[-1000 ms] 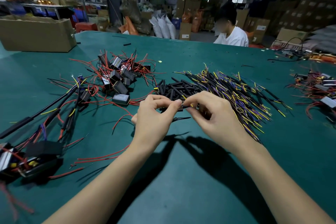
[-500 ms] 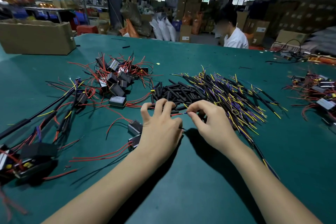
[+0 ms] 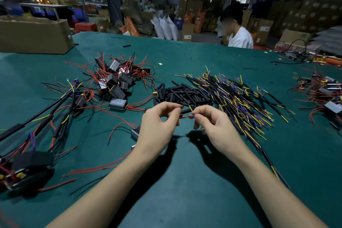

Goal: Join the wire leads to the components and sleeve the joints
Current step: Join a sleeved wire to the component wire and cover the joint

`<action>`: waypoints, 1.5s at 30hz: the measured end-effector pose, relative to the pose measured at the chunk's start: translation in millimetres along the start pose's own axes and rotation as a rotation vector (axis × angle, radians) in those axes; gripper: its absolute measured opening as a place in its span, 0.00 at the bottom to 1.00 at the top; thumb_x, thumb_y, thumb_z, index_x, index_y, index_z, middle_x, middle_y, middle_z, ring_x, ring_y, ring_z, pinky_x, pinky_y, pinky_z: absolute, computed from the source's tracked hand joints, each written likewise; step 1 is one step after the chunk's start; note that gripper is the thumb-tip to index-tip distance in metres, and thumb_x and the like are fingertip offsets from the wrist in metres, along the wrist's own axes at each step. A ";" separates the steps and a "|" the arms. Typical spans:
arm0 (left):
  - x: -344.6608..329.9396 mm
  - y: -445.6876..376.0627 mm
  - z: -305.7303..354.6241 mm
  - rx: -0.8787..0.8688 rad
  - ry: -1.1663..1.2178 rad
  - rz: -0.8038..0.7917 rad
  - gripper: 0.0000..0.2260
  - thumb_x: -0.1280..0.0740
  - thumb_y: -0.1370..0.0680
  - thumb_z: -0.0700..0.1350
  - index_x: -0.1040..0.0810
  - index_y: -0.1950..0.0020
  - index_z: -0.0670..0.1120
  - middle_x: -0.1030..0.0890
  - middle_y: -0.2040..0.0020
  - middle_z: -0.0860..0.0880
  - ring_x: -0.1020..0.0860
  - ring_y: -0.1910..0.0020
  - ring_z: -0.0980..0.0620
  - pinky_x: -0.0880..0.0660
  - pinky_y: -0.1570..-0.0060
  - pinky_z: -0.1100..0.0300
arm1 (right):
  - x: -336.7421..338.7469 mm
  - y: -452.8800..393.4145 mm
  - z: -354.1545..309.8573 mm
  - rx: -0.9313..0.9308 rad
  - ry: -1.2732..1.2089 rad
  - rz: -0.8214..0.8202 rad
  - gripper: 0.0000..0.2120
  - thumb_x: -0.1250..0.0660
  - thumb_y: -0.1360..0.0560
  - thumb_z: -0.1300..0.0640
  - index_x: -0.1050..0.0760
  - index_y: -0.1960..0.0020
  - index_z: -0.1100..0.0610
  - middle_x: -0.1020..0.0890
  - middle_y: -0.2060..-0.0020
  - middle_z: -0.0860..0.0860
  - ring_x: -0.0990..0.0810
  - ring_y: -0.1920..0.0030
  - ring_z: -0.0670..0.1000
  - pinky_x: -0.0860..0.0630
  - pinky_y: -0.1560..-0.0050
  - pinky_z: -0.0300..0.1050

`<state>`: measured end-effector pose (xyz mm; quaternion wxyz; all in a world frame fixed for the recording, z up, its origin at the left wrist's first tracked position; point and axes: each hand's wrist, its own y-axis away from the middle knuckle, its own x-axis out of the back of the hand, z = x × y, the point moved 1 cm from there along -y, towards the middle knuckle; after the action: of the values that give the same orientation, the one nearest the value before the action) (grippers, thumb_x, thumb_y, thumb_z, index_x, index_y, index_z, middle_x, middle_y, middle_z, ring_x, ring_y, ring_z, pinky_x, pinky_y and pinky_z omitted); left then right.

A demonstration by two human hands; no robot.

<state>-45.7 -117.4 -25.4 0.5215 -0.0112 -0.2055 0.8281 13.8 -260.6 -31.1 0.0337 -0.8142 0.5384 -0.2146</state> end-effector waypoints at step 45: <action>0.6 -8.0 17.9 0.061 -0.171 -0.065 0.09 0.36 0.32 0.56 0.21 0.64 0.53 0.21 0.67 0.54 0.26 0.64 0.58 0.36 0.45 0.51 | -4.8 6.1 -14.9 0.635 0.575 0.247 0.03 0.33 0.28 0.63 0.20 0.57 0.59 0.21 0.57 0.50 0.21 0.64 0.53 0.23 0.65 0.50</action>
<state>-43.3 -119.8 -6.1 0.5287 0.0818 -0.2244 0.8145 1.2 -256.2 -20.9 0.1564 -0.6002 0.5265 -0.5815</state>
